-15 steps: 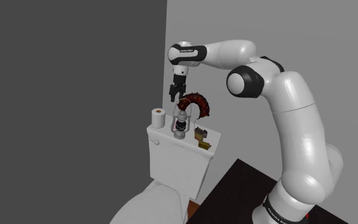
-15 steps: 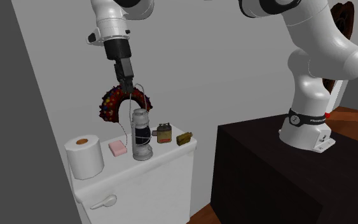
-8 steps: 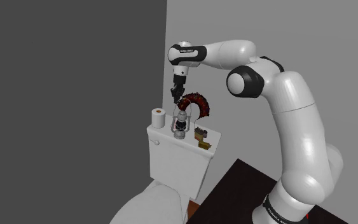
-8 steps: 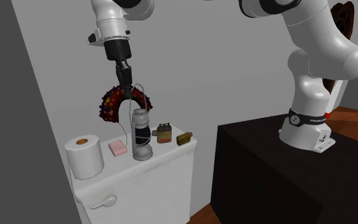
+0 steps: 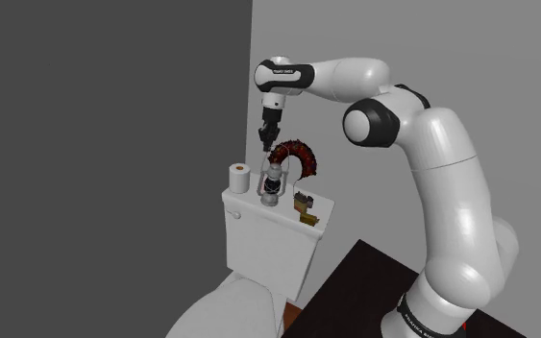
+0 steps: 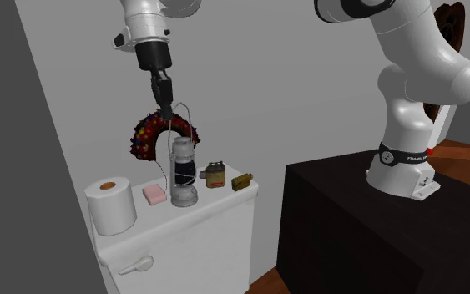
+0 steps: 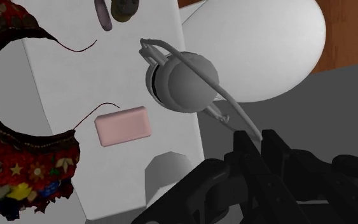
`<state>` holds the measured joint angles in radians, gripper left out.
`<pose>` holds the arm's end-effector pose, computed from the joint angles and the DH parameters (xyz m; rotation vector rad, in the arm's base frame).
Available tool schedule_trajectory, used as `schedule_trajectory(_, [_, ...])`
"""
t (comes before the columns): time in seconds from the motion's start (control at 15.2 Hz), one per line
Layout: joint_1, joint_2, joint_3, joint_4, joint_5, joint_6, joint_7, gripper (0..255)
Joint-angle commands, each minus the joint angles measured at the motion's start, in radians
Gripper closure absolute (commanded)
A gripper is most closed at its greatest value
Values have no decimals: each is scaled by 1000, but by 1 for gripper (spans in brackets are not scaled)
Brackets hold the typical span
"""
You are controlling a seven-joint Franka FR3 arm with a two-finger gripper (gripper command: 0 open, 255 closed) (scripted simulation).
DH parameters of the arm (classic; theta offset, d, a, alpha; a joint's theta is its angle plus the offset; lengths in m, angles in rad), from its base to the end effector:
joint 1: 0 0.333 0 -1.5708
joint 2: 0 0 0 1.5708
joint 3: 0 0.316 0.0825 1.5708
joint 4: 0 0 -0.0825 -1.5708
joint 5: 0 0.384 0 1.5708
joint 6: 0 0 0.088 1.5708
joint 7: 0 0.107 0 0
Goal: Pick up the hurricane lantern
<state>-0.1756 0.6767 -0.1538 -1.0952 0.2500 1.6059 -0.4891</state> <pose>0.7026 -0.1788 0.4163 -2.9285 -0.2300 0.1285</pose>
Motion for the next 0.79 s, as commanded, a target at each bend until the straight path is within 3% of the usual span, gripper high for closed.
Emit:
schedule_trajectory(0.0, [-2,3,0,31,0,-27,6,255])
schedule_trajectory(0.73, [-19,36,4,212,2,-171,31,255])
